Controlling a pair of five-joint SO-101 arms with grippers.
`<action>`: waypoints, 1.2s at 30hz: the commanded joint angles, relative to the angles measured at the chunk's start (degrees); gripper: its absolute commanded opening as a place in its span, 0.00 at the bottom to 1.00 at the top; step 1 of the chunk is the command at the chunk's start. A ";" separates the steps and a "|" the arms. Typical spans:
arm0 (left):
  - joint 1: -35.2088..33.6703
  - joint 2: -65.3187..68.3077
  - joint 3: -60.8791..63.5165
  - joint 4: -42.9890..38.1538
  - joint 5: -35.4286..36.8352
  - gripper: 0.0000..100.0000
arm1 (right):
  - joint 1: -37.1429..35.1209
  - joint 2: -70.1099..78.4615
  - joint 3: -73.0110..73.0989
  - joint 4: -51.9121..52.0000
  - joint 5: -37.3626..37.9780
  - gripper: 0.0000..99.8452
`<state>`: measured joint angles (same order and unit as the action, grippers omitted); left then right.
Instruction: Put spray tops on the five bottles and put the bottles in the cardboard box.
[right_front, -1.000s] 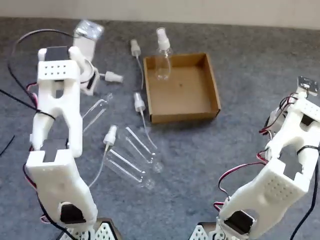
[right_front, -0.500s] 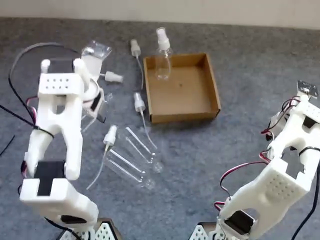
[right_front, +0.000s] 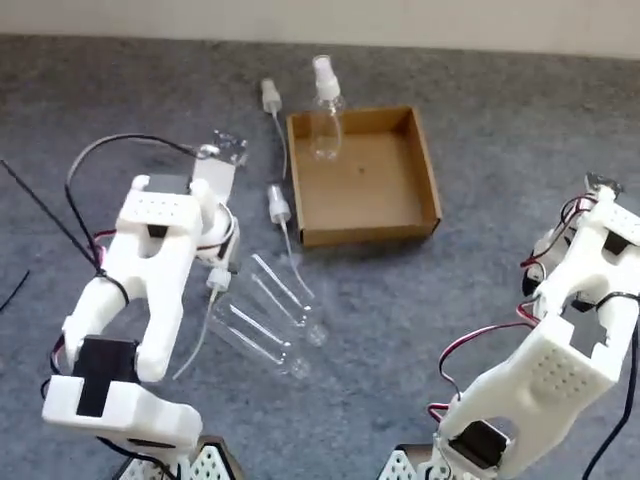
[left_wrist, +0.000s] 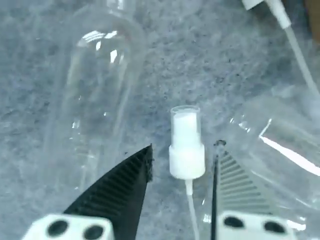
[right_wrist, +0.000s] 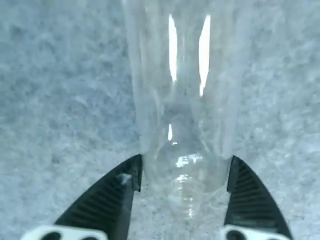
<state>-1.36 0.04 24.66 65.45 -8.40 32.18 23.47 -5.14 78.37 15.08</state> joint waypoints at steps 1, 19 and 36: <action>1.19 -2.51 2.51 -4.92 0.70 0.18 | -1.27 -6.02 -1.71 0.57 -1.23 0.21; 1.01 -2.42 9.45 -13.27 0.62 0.05 | -2.59 -14.29 -4.00 5.49 25.23 0.21; -2.59 -2.42 13.14 -18.11 0.62 0.05 | -0.75 -11.65 -3.65 -2.86 107.87 0.21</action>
<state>-1.80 -1.10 37.67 48.66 -7.96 30.07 10.02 -5.93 78.81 117.67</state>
